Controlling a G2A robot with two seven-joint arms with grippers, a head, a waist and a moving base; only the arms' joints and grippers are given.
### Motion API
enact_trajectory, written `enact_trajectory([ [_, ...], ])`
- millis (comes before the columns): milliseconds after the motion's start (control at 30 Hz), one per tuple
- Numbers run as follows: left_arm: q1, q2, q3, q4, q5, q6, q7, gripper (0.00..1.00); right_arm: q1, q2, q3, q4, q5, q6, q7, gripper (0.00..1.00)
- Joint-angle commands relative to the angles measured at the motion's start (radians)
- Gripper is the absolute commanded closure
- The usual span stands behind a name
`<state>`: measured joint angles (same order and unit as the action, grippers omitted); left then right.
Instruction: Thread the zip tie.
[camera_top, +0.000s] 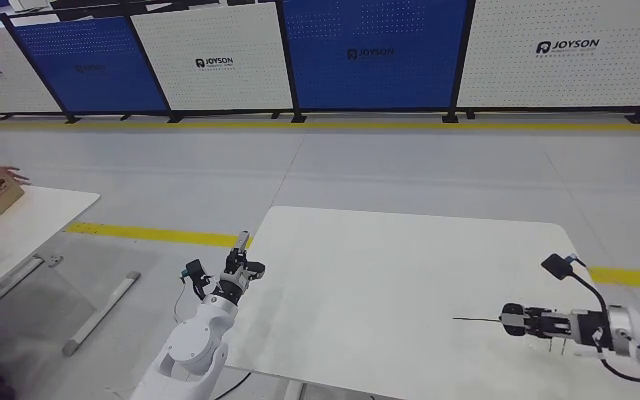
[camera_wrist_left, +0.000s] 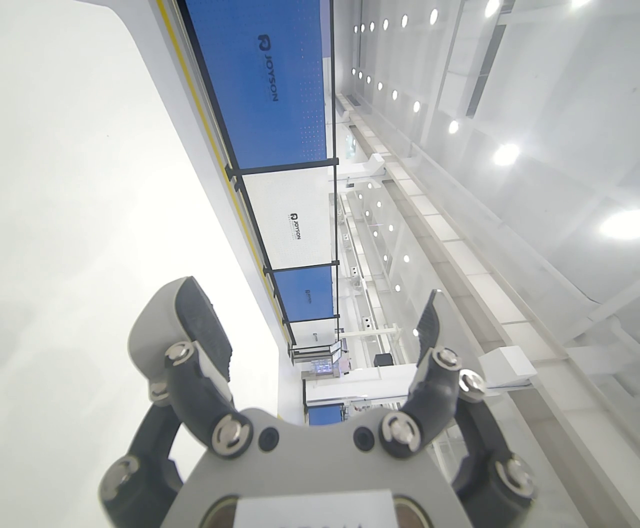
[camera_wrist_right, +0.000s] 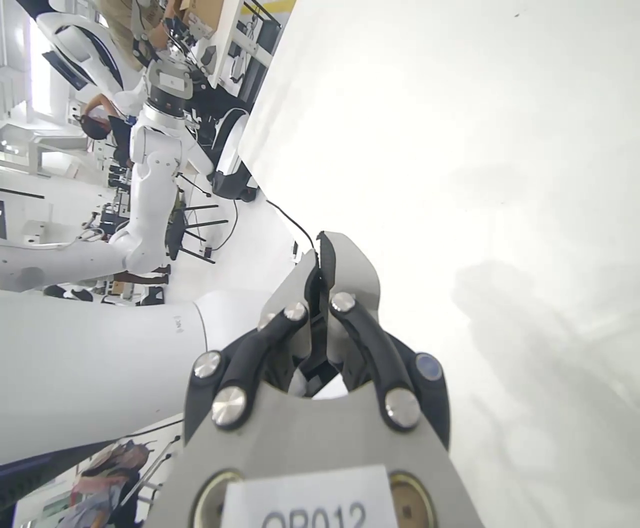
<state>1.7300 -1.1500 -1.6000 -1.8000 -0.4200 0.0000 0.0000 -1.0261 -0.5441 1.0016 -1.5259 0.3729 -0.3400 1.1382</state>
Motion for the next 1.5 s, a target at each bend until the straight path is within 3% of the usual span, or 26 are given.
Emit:
enact_trajectory([
  [0, 0.000, 0.000, 0.000, 0.000, 0.000, 0.000, 0.000, 0.00, 0.000, 0.000, 0.000, 0.000, 0.000, 0.000, 0.000, 1.00],
  [167, 0.000, 0.000, 0.000, 0.000, 0.000, 0.000, 0.000, 0.00, -0.010, -0.010, -0.014, -0.021, -0.037, 0.000, -0.049, 1.00],
  [433, 0.000, 0.000, 0.000, 0.000, 0.000, 0.000, 0.000, 0.00, 0.028, -0.068, -0.029, -0.145, -0.119, 0.000, -0.163, 1.00],
  [600, 0.000, 0.000, 0.000, 0.000, 0.000, 0.000, 0.000, 0.00, 0.063, -0.114, -0.088, -0.101, -0.241, 0.000, -0.220, 1.00],
  [1100, 0.000, 0.000, 0.000, 0.000, 0.000, 0.000, 0.000, 0.00, 0.062, -0.115, -0.087, -0.101, -0.244, 0.003, -0.226, 1.00],
  [1200, 0.000, 0.000, 0.000, 0.000, 0.000, 0.000, 0.000, 0.00, 0.055, -0.119, -0.081, -0.123, -0.353, 0.034, -0.309, 1.00],
  [1333, 0.000, 0.000, 0.000, 0.000, 0.000, 0.000, 0.000, 0.00, 0.039, -0.121, -0.068, -0.168, -0.493, 0.000, -0.415, 1.00],
  [1467, 0.000, 0.000, 0.000, 0.000, 0.000, 0.000, 0.000, 0.00, 0.023, -0.120, -0.058, -0.222, -0.665, 0.000, -0.519, 1.00],
])
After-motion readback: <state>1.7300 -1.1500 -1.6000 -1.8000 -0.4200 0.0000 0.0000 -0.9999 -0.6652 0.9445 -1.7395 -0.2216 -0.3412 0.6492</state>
